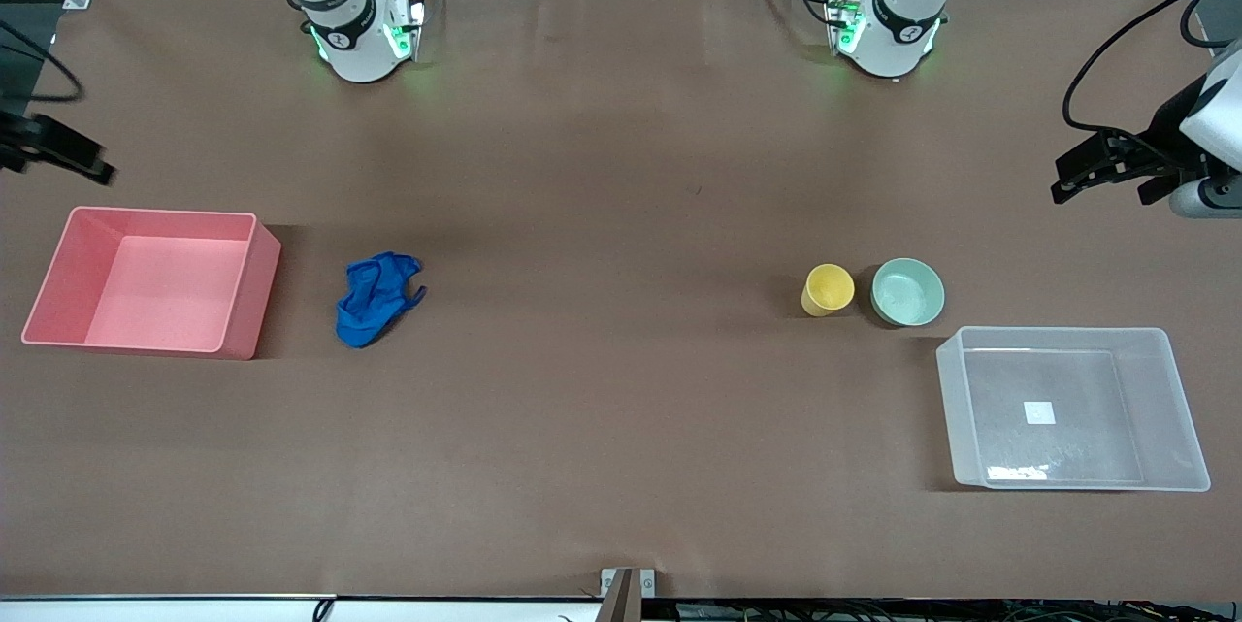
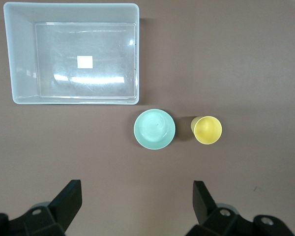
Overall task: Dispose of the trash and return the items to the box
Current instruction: 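Reach the right gripper to the blue cloth while the left gripper reaches the bowl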
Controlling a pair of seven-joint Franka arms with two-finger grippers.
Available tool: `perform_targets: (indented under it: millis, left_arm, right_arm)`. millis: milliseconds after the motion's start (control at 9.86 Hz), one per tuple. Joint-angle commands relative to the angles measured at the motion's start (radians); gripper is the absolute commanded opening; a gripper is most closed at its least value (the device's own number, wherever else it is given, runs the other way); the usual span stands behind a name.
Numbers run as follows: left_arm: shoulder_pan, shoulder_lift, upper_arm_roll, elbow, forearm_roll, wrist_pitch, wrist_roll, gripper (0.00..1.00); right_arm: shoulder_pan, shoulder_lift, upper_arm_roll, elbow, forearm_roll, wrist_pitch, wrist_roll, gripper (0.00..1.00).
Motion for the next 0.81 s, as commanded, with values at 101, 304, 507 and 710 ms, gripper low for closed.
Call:
perform_targets:
  millis: [101, 304, 507, 710]
  left_arm:
    - [-0.005, 0.011, -0.007, -0.095, -0.006, 0.094, -0.004, 1.00]
    - [-0.003, 0.010, -0.007, -0.201, -0.007, 0.196, 0.010, 1.00]
    - [0.001, 0.008, -0.007, -0.339, -0.009, 0.356, 0.010, 1.00]
    - [0.001, 0.033, -0.007, -0.472, -0.010, 0.533, 0.010, 1.00]
  right_arm:
    - [0.039, 0.045, 0.050, -0.332, -0.019, 0.391, 0.128, 1.00]
    - [0.058, 0.145, 0.087, -0.475, -0.036, 0.645, 0.203, 1.00]
    - [0.081, 0.235, 0.090, -0.594, -0.045, 0.860, 0.207, 1.00]
    - [0.081, 0.295, 0.090, -0.649, -0.048, 0.984, 0.205, 1.00]
